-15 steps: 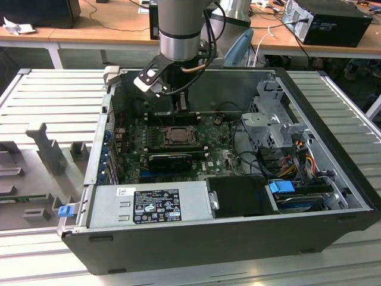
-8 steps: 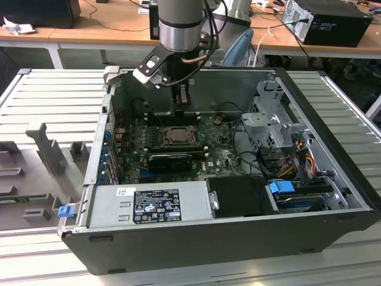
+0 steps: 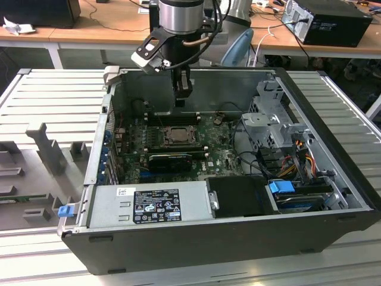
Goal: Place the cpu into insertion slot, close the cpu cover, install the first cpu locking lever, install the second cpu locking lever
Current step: 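Install the first cpu locking lever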
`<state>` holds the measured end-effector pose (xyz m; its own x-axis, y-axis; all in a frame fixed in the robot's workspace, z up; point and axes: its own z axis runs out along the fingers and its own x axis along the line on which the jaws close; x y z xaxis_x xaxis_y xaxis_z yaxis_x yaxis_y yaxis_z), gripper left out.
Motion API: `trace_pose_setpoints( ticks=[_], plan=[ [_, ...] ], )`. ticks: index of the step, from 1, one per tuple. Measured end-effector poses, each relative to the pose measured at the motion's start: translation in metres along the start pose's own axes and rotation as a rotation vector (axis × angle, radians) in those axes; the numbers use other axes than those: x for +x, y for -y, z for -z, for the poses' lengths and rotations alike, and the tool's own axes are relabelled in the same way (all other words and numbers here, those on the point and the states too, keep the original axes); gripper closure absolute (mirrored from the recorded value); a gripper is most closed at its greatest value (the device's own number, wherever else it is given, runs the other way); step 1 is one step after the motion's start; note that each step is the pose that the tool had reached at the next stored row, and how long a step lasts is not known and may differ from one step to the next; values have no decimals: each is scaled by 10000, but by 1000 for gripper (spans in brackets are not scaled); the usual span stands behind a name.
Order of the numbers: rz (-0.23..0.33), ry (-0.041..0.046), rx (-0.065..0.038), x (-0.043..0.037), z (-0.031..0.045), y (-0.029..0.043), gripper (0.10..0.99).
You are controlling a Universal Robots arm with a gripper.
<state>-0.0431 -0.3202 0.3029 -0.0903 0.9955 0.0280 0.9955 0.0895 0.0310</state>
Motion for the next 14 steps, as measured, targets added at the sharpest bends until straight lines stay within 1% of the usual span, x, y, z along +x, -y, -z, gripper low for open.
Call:
trace_pose_setpoints(
  ticks=[1,4,6,11,14],
  plan=[
    [41,-1,0,0,0,0,980],
    [733,-23,20,0,-14,1,980],
    [1206,-36,35,-2,-48,2,980],
    [1713,-49,50,-4,-100,4,980],
    [2101,-58,63,-4,-103,4,980]
  ],
)
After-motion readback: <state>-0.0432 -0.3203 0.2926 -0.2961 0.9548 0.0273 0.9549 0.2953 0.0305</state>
